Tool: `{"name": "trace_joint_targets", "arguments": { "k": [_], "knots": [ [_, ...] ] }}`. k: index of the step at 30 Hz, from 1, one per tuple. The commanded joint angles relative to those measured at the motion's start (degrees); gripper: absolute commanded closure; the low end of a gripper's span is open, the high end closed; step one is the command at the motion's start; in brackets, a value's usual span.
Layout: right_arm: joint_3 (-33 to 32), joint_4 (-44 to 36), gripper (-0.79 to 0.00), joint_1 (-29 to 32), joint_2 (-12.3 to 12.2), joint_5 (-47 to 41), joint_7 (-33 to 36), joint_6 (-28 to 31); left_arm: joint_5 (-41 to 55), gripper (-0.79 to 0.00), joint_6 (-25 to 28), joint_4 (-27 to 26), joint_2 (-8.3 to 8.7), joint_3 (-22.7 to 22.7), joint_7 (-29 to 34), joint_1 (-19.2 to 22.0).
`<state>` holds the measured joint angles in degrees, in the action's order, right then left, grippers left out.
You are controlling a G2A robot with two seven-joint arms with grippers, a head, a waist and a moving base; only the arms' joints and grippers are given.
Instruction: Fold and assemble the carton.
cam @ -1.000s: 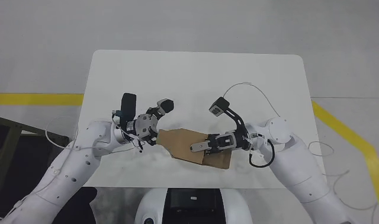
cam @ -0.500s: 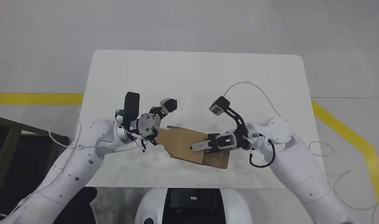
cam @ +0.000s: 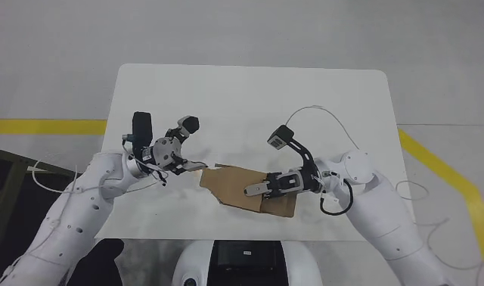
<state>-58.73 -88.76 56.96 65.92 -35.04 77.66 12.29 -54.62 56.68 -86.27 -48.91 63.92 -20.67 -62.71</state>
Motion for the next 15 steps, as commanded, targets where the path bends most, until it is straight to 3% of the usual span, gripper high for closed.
{"name": "trace_joint_targets", "arguments": {
  "k": [1,15],
  "knots": [
    [0.4,-0.2,0.0,-0.2,0.1,-0.1,0.2,0.0,-0.9,-0.785,-0.8,-0.4,-0.37,-1.0,1.2,0.4],
    [0.9,0.6,0.0,-0.4,0.1,0.1,0.2,0.3,-0.5,-0.785,-0.1,1.6,-1.86,-1.3,0.2,1.2]
  ]
}}
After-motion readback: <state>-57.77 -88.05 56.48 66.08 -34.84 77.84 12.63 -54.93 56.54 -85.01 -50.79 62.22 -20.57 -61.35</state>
